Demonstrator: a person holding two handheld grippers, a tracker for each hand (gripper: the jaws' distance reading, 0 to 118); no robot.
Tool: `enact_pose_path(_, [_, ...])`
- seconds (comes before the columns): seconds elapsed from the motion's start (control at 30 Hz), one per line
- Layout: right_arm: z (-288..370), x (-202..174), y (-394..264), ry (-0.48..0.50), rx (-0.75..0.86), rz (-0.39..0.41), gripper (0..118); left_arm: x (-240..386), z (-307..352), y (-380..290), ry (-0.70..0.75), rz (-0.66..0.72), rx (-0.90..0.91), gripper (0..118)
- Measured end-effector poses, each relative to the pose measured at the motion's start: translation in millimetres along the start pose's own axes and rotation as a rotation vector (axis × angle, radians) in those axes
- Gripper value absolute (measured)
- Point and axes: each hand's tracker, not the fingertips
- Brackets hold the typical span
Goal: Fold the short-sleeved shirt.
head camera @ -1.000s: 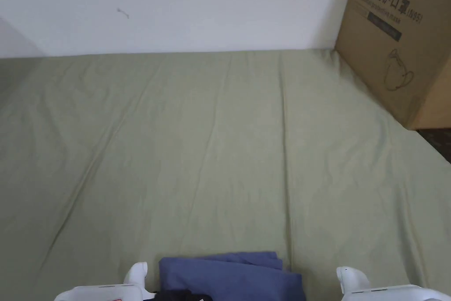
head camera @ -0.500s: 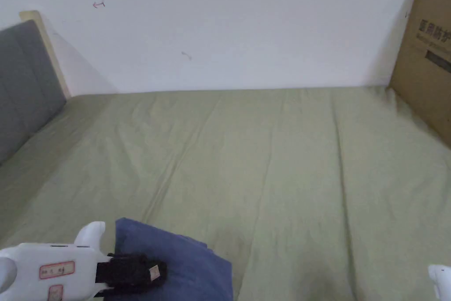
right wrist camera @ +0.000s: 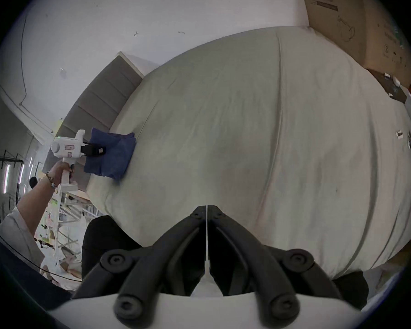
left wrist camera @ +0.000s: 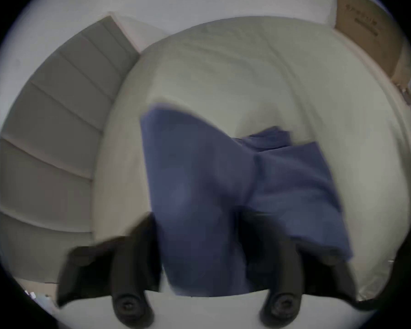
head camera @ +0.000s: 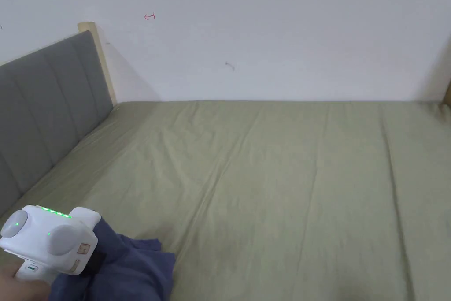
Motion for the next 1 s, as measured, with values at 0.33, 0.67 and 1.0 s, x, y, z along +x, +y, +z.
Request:
enact_pose_path(0.33, [10, -19, 11, 0.020, 0.076, 0.007, 0, 3, 70, -12, -0.017, 0.115, 0.223, 107])
enact_pose_path(0.67, [39, -49, 38, -0.089, 0.151, 0.066, 0, 138, 186, -22, -0.570, 0.292, 0.367, 0])
enact_pose_path(1.0, [83, -67, 71, -0.147, 0.637, 0.138, 0, 211, 258, 8, -0.411, 0.302, 0.730, 0])
